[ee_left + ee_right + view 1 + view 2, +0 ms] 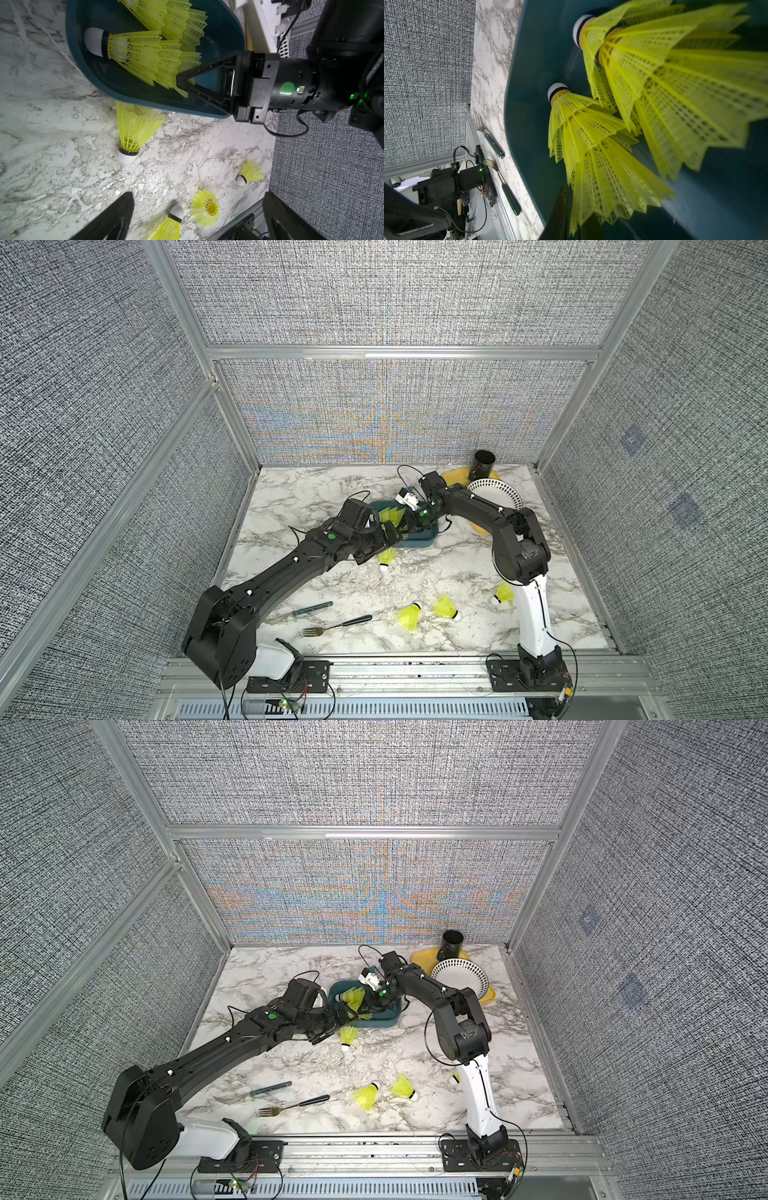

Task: Put the shuttlecocks into the storage box
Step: Place the shuttlecock in the storage box.

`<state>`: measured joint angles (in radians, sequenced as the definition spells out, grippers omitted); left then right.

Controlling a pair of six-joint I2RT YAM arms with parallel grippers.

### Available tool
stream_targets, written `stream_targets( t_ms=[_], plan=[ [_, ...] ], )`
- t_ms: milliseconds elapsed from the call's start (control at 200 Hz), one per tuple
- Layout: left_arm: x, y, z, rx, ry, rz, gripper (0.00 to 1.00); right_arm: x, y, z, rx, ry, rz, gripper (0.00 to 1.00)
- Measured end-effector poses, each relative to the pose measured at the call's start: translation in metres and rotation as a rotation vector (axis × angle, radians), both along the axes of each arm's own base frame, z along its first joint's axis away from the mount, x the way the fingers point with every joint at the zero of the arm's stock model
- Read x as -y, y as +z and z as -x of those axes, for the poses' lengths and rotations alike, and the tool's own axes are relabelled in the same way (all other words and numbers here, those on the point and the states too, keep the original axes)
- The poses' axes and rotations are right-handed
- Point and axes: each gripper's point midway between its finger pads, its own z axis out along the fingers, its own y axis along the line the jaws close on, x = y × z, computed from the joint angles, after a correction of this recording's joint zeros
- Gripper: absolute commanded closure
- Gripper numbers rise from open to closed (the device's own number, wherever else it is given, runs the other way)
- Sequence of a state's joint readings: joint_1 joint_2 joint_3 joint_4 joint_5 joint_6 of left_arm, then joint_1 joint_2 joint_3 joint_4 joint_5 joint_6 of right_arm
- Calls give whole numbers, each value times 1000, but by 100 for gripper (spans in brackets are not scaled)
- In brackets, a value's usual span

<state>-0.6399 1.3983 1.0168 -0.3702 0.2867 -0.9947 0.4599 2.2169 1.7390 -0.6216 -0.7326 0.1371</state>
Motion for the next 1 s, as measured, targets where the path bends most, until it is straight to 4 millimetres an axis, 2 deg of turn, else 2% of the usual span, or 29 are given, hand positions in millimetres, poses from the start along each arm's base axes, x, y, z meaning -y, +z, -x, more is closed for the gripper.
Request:
stream_targets(
  t_ms=[195,751,1001],
  plan=[
    [-1,1,2,2,0,1,1,3,5,3,6,-6,4,76],
    [-6,-2,7,-3,3,-9,1,20,16,6,33,-42,41,70],
    [-9,-4,10,1,8,-16,1,22,32,4,78,-54,43,63]
  ],
)
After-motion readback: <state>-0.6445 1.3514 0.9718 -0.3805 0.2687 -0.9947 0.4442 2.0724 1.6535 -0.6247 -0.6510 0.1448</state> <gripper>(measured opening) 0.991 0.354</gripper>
